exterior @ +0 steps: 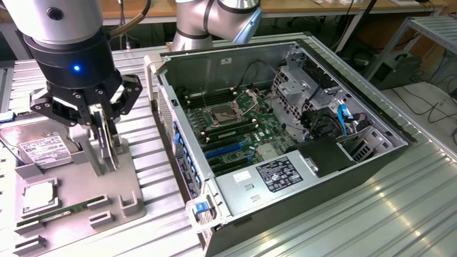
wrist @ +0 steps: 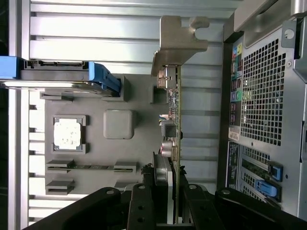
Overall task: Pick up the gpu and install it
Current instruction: 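Pick up the gpu and move the gpu toward the slot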
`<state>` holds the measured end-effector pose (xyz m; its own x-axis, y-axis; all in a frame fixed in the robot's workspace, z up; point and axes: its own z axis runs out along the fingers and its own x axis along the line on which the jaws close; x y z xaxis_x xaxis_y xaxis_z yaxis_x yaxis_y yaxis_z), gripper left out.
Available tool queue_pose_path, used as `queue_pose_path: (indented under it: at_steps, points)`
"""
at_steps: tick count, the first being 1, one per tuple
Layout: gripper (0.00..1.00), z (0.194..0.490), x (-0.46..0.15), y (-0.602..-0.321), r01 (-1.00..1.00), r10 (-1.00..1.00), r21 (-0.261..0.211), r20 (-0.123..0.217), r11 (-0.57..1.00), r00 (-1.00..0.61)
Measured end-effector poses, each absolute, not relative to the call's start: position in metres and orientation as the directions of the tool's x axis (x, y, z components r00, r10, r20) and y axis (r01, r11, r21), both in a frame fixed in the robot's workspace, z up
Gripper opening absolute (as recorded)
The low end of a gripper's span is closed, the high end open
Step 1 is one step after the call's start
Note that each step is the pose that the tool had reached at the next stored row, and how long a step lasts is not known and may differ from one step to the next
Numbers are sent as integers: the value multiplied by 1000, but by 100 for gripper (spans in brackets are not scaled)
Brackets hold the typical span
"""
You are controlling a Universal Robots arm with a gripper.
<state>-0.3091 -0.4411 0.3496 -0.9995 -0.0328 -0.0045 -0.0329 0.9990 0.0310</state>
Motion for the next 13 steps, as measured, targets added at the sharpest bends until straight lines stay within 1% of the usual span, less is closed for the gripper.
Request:
queue_pose_path:
  at_steps: [13]
  points:
    - [28, 361, -309, -441, -27, -27, 31, -3, 999, -1000]
